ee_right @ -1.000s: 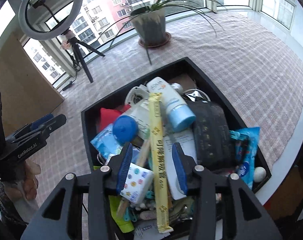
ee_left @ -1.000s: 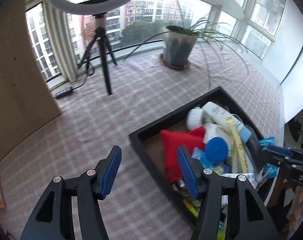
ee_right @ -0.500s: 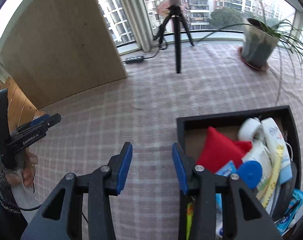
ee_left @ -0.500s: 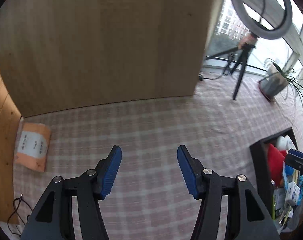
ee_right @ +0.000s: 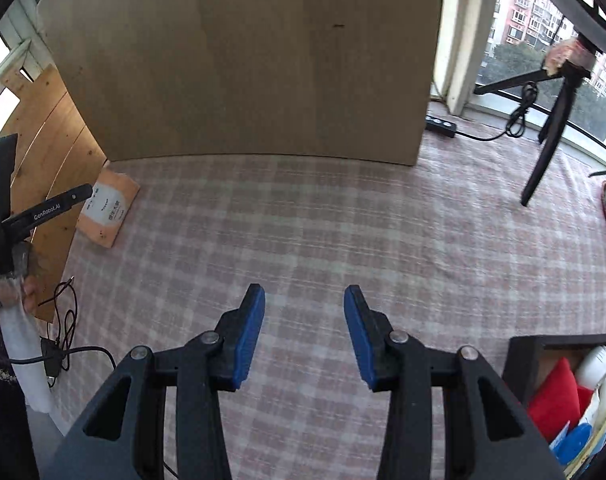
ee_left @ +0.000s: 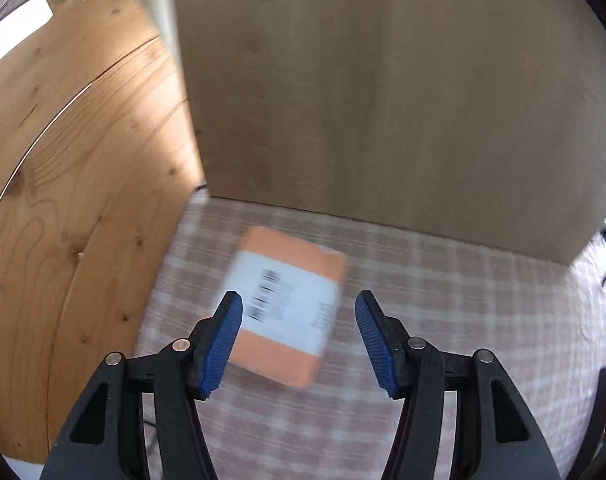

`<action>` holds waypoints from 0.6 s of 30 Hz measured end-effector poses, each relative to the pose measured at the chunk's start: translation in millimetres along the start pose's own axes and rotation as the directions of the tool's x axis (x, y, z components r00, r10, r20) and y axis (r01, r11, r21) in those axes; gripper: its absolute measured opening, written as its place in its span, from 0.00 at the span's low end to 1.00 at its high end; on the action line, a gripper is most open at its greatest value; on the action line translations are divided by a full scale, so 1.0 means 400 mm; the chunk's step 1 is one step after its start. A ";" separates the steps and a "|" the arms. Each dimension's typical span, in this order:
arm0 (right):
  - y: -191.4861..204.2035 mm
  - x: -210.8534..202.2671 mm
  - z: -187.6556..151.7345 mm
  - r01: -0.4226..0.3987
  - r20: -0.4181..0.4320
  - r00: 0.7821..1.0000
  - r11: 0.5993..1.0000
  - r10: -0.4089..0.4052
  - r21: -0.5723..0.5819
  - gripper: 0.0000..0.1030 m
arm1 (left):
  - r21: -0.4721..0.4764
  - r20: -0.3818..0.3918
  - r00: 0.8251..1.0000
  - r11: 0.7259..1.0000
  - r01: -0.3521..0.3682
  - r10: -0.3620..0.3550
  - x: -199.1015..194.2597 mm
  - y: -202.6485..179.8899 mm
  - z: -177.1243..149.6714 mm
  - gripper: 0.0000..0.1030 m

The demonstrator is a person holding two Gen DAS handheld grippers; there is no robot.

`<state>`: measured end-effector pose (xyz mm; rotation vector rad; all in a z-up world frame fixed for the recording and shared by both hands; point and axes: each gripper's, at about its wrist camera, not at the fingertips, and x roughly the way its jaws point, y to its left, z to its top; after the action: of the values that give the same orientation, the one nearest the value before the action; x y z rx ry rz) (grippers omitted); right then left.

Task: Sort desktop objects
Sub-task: 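Bring left tool to the orange-and-white tissue pack by the wooden board, then grasp the orange tissue pack with left tool, then right tool grips it too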

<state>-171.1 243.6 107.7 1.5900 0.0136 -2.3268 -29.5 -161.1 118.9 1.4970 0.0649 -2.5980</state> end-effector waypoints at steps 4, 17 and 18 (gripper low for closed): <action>0.061 0.040 0.030 -0.003 -0.021 1.000 0.999 0.002 -0.039 0.40 | -0.040 -0.011 1.000 0.999 0.005 -0.005 0.039 0.072 0.008 0.55; 0.156 0.105 0.070 -0.067 -0.065 0.996 0.997 0.064 -0.043 0.40 | -0.084 -0.103 0.982 0.985 0.151 -0.159 0.155 0.118 0.011 0.60; 0.155 0.108 0.069 -0.067 -0.067 0.996 0.997 0.064 -0.038 0.40 | -0.089 -0.098 0.981 0.984 0.157 -0.166 0.157 0.121 0.008 0.60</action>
<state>-193.7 168.4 89.8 1.6219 0.0227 -2.2109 -56.4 -215.7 67.7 1.6635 0.3123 -2.6000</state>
